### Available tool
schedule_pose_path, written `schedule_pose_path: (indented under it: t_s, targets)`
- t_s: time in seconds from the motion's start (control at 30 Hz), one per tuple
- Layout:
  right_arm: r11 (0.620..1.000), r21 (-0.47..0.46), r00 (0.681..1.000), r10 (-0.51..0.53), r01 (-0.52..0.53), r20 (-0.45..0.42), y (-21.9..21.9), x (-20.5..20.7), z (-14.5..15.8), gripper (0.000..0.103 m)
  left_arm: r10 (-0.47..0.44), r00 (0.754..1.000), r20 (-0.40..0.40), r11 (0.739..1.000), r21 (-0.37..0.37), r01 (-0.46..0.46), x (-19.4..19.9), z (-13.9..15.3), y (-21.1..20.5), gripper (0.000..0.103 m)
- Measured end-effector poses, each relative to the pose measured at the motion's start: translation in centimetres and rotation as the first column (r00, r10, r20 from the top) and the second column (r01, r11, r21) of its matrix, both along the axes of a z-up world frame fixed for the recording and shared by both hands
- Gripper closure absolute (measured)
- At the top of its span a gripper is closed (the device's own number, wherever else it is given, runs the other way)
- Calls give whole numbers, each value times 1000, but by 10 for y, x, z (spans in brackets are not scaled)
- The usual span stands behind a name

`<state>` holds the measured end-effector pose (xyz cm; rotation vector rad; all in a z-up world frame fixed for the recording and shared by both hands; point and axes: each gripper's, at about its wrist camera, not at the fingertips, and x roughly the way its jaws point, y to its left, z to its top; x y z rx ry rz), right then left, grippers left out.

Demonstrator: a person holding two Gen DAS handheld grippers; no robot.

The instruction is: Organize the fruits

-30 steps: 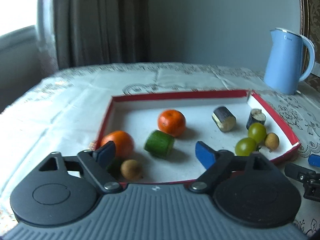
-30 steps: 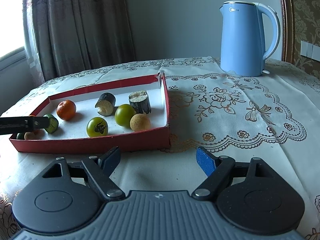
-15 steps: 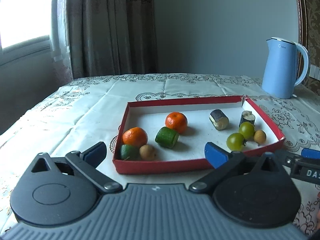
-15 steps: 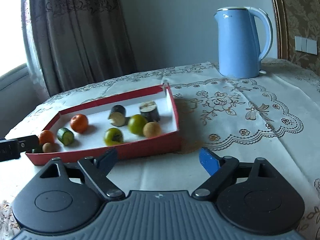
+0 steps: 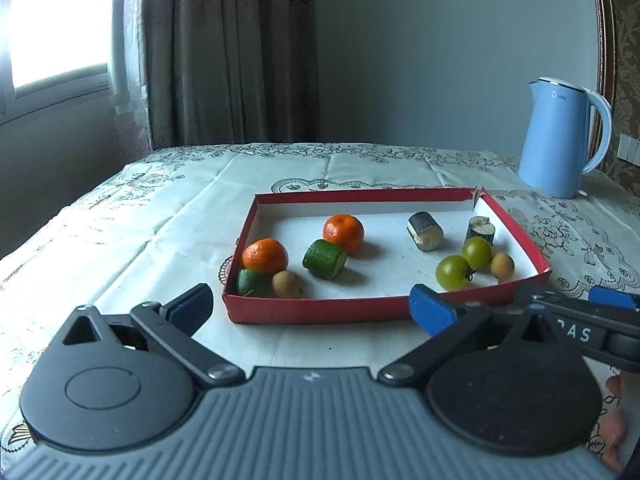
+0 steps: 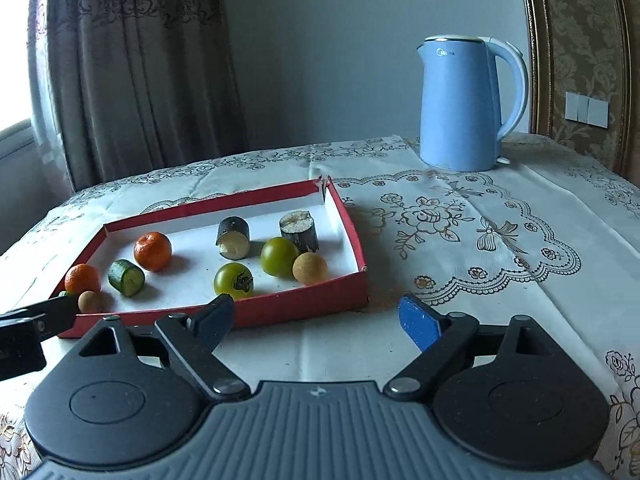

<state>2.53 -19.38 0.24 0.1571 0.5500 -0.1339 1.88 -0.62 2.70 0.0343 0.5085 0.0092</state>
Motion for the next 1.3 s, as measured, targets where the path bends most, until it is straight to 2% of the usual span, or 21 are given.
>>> schedule_pose_path:
  t_s: [0.27,0.73,1.3]
  targets:
    - [1000,-6,1000,4,-4,21,4,-10,5,13,37,999,0,999,39,-37,3,-1,-2,0]
    - [998,-54,999,17,-15,31,26,-11,11,13,78,997,9,995,61,-79,3,0,2,0]
    - [997,-72,999,26,-23,41,38,-7,15,13,98,995,-3,994,51,-98,8,-4,9,0]
